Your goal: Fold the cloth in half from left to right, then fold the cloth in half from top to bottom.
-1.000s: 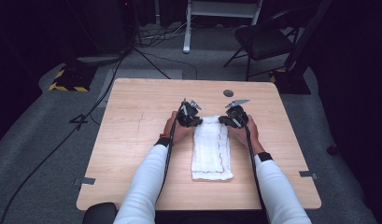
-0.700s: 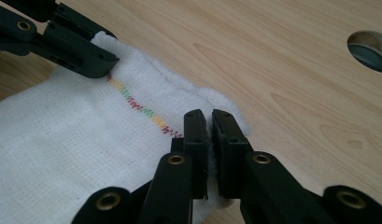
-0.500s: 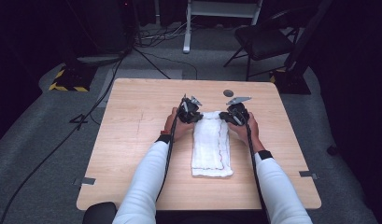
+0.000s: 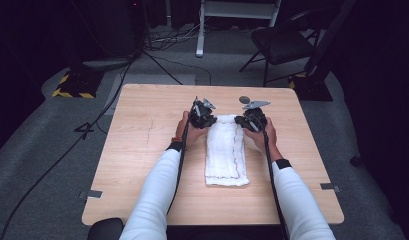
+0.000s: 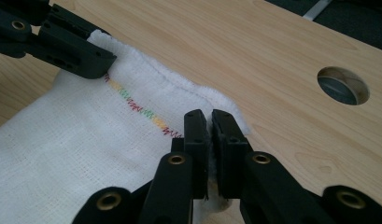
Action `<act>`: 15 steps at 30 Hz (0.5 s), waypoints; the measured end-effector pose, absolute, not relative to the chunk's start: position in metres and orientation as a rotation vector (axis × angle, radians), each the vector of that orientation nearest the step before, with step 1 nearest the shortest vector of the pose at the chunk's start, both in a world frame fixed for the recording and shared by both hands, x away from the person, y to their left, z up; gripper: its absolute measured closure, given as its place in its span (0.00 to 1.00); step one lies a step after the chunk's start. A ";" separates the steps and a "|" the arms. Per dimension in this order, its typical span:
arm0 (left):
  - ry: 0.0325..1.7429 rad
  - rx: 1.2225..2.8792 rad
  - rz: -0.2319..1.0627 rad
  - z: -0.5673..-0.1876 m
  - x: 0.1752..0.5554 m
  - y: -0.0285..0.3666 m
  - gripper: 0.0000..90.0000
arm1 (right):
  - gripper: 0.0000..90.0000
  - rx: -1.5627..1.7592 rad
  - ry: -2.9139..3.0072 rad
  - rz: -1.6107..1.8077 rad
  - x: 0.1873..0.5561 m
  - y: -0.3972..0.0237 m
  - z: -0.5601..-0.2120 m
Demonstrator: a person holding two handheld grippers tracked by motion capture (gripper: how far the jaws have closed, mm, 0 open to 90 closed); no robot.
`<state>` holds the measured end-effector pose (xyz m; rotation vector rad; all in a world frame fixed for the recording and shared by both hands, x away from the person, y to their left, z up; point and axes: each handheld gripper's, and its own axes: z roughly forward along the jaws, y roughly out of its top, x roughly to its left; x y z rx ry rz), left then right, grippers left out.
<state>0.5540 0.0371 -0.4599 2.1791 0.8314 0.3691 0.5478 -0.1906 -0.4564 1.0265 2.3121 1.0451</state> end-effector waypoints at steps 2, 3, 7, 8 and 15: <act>0.822 2.181 0.371 -0.457 0.554 0.037 0.92 | 0.95 1.020 2.309 1.042 0.548 -0.191 -0.453; 0.817 2.182 0.385 -0.455 0.554 0.037 0.92 | 0.95 1.017 2.305 1.040 0.548 -0.191 -0.451; 0.815 2.167 0.384 -0.451 0.553 0.035 0.92 | 0.95 1.005 2.290 1.057 0.545 -0.193 -0.444; 0.809 2.171 0.387 -0.451 0.553 0.035 0.92 | 0.95 0.999 2.288 1.052 0.544 -0.194 -0.444; 0.784 2.161 0.391 -0.444 0.549 0.036 0.92 | 0.95 0.989 2.284 1.066 0.539 -0.197 -0.439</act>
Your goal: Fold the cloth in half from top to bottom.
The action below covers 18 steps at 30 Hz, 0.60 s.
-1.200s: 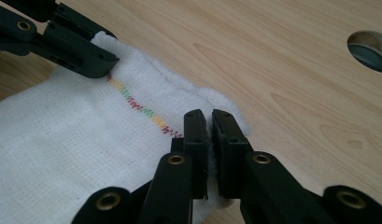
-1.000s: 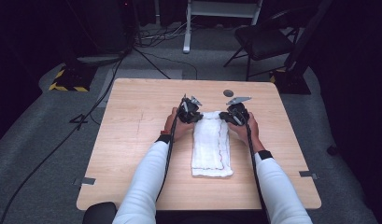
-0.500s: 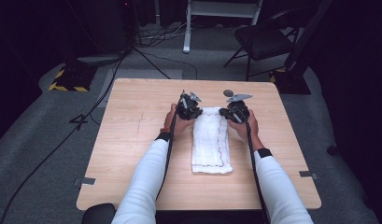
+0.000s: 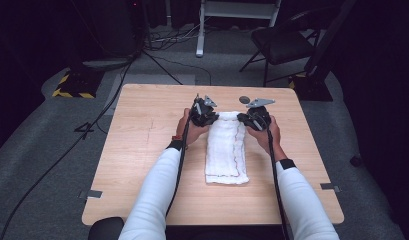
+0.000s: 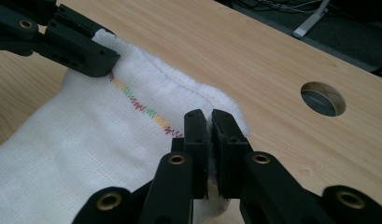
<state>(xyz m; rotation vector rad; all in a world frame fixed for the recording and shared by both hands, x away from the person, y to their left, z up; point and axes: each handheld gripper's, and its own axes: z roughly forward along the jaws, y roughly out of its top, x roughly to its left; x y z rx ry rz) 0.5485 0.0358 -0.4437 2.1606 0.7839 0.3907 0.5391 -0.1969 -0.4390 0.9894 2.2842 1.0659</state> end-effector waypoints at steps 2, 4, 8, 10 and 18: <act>0.774 2.160 0.400 -0.441 0.547 0.036 0.92 | 0.95 0.979 2.282 1.066 0.537 -0.197 -0.437; 0.766 2.153 0.404 -0.438 0.544 0.038 0.92 | 0.95 0.970 2.278 1.076 0.536 -0.197 -0.436; 0.744 2.151 0.404 -0.435 0.539 0.039 0.92 | 0.95 0.960 2.272 1.105 0.531 -0.199 -0.434; 0.730 2.145 0.405 -0.432 0.536 0.040 0.92 | 0.95 0.954 2.274 1.105 0.529 -0.200 -0.434; 0.685 2.146 0.388 -0.430 0.526 0.045 0.92 | 0.95 0.922 2.279 1.129 0.520 -0.202 -0.430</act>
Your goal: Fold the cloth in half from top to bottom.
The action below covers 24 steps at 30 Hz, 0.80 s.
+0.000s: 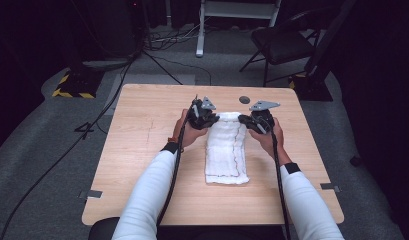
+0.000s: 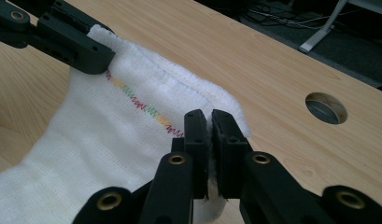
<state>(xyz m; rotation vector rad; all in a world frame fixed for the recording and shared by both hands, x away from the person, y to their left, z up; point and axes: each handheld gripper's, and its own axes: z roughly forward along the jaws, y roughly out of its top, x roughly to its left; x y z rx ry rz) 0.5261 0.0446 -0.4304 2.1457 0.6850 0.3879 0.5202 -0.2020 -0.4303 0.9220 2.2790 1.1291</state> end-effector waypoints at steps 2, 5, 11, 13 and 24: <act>0.679 2.144 0.392 -0.430 0.524 0.047 0.92 | 0.95 0.909 2.284 1.128 0.518 -0.201 -0.430; 0.666 2.149 0.394 -0.430 0.520 0.051 0.92 | 0.95 0.882 2.297 1.137 0.514 -0.199 -0.428; 0.650 2.137 0.378 -0.431 0.513 0.056 0.92 | 0.95 0.852 2.318 1.156 0.506 -0.197 -0.426; 0.639 2.147 0.383 -0.432 0.510 0.057 0.92 | 0.95 0.843 2.323 1.165 0.503 -0.198 -0.426; 0.586 2.154 0.361 -0.438 0.492 0.063 0.92 | 0.95 0.779 2.346 1.204 0.483 -0.201 -0.430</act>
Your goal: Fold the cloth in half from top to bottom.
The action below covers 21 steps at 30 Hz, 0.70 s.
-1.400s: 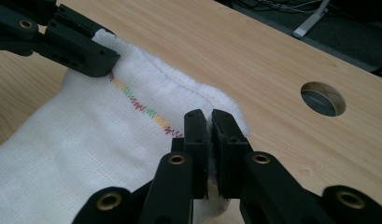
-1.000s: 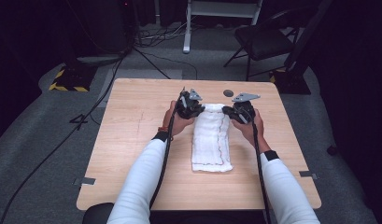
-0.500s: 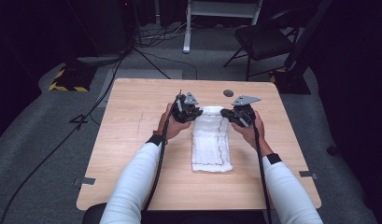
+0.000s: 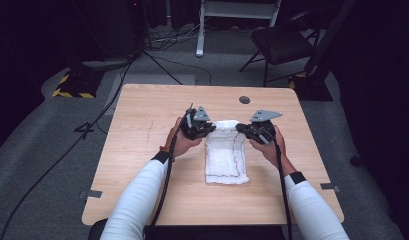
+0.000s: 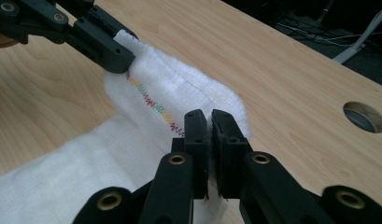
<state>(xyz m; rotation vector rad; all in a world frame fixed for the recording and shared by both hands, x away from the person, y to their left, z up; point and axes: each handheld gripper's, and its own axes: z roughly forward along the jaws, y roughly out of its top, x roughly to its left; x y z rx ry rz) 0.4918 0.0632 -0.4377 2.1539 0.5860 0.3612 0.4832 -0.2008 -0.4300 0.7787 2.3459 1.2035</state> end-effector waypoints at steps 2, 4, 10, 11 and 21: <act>0.581 2.152 0.353 -0.439 0.489 0.064 0.92 | 0.95 0.772 2.356 1.207 0.481 -0.201 -0.432; 0.571 2.156 0.350 -0.440 0.486 0.065 0.92 | 0.95 0.769 2.359 1.209 0.479 -0.201 -0.434; 0.557 2.163 0.336 -0.443 0.477 0.066 0.92 | 0.95 0.754 2.381 1.227 0.474 -0.203 -0.438; 0.555 2.163 0.328 -0.444 0.476 0.067 0.92 | 0.95 0.751 2.384 1.227 0.473 -0.203 -0.439; 0.530 2.177 0.306 -0.447 0.463 0.067 0.92 | 0.95 0.732 2.414 1.242 0.463 -0.205 -0.443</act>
